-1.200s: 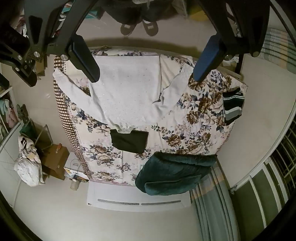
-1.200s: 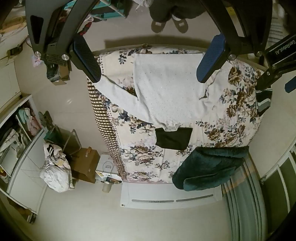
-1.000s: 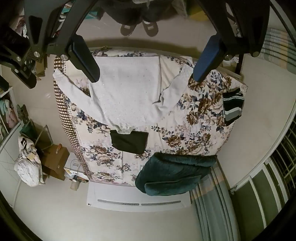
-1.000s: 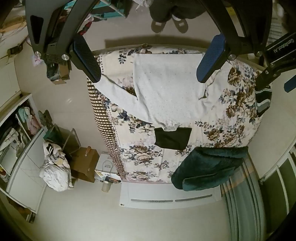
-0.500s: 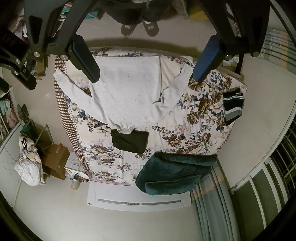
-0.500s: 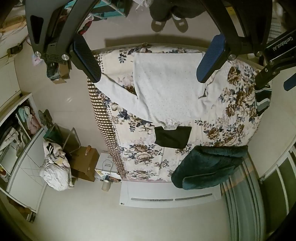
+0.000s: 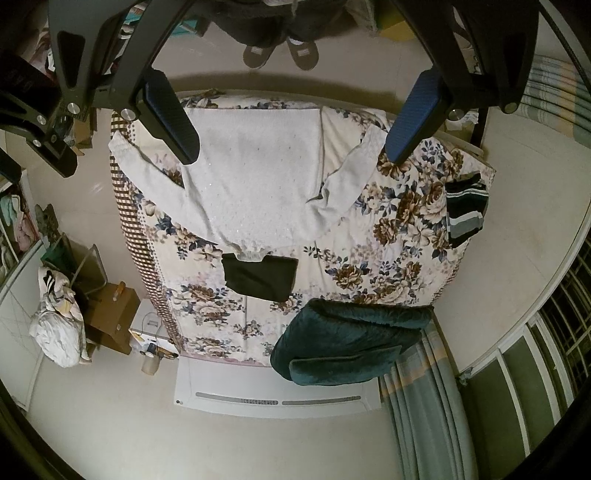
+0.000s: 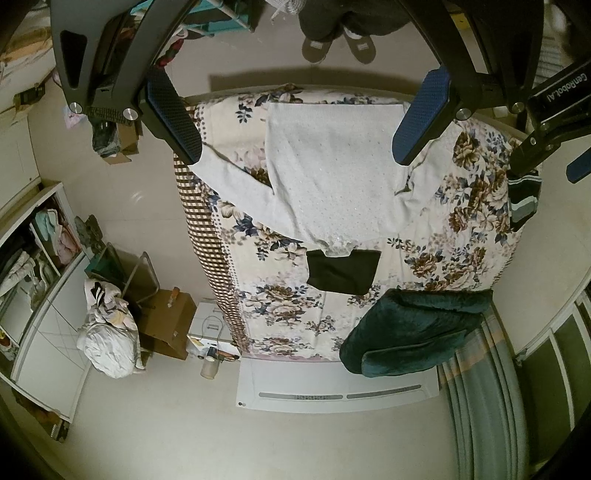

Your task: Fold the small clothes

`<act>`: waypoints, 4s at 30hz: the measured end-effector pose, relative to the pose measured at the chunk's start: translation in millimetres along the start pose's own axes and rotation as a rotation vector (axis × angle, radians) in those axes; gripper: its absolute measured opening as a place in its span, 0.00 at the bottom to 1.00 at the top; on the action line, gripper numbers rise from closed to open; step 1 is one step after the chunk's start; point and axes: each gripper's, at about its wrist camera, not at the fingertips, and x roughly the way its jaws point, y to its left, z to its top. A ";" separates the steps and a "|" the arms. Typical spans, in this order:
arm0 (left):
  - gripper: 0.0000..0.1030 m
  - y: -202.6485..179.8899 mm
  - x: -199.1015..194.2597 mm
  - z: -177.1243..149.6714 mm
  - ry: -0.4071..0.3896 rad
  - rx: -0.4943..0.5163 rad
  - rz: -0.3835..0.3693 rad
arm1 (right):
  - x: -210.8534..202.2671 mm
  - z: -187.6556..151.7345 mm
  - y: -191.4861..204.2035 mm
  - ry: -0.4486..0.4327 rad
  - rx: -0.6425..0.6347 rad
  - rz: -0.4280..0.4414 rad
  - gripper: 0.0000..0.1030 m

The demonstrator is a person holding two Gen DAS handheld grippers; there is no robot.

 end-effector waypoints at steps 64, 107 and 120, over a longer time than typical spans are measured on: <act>1.00 -15.1 2.0 64.6 -0.040 0.015 0.022 | 8.4 20.1 6.9 0.013 0.029 0.003 1.00; 1.00 -153.2 614.5 -26.1 0.356 -0.023 0.250 | 667.7 -262.1 -477.4 0.189 1.452 -0.328 0.10; 1.00 -47.0 577.4 -7.8 0.273 -0.137 0.293 | 594.1 23.9 -263.9 0.040 0.791 -0.020 0.10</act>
